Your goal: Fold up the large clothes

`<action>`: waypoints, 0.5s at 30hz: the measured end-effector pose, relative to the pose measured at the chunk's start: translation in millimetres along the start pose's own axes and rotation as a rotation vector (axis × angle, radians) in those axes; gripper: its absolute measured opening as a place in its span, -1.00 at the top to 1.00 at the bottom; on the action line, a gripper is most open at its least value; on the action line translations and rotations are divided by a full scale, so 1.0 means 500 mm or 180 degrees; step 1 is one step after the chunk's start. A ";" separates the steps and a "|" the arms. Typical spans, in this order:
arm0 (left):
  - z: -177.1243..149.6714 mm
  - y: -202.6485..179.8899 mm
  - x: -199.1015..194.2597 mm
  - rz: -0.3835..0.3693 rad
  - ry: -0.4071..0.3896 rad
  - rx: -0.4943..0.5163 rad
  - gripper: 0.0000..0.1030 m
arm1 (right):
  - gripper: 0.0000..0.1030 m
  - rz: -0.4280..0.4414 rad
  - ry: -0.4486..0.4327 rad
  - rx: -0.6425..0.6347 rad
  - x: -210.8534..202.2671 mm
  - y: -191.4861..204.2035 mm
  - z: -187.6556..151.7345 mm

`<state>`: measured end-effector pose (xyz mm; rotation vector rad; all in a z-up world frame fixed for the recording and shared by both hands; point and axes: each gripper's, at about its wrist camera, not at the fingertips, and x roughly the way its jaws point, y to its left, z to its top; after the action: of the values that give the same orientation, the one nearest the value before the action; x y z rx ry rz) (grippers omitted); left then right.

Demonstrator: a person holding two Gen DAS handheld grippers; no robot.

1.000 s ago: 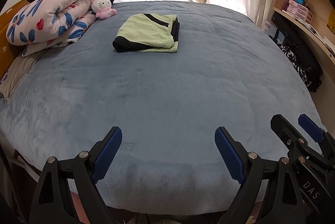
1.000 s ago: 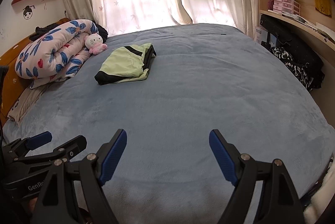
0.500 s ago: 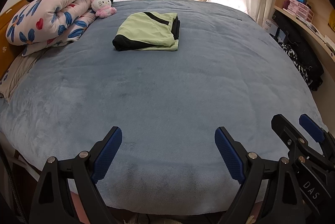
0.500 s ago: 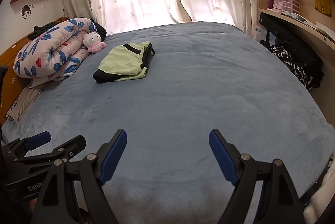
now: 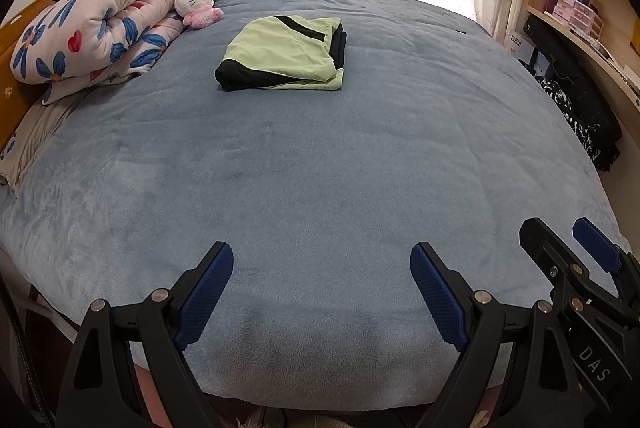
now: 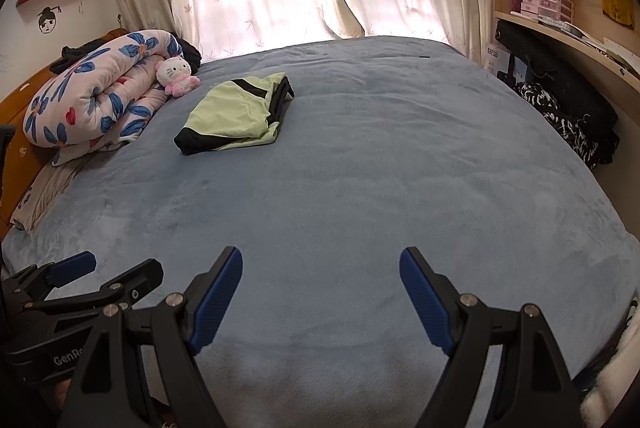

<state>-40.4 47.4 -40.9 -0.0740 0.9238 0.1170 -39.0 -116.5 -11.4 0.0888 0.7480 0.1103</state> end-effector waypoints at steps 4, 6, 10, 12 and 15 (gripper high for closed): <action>-0.001 0.000 0.001 0.0001 0.0006 0.0001 -0.73 | -0.59 0.0000 0.0000 -0.0002 0.001 0.002 0.003; -0.001 0.000 0.002 0.0002 0.0004 0.0002 -0.73 | -0.59 0.0003 0.0004 0.0000 0.000 0.000 0.000; -0.001 0.001 0.003 -0.0003 0.0007 0.0001 -0.73 | -0.58 -0.0001 0.0002 -0.0004 0.001 0.002 0.004; -0.001 0.001 0.002 0.0000 0.0009 0.0007 -0.73 | -0.58 -0.0001 0.0005 -0.0004 0.001 0.002 0.004; -0.003 0.001 0.003 0.0005 0.0012 0.0008 -0.73 | -0.59 0.0001 0.0006 -0.0003 0.001 0.003 0.005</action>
<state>-40.7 47.9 -43.1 -0.0711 0.9277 0.1171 -36.9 -115.1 -9.6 0.0878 0.7498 0.1110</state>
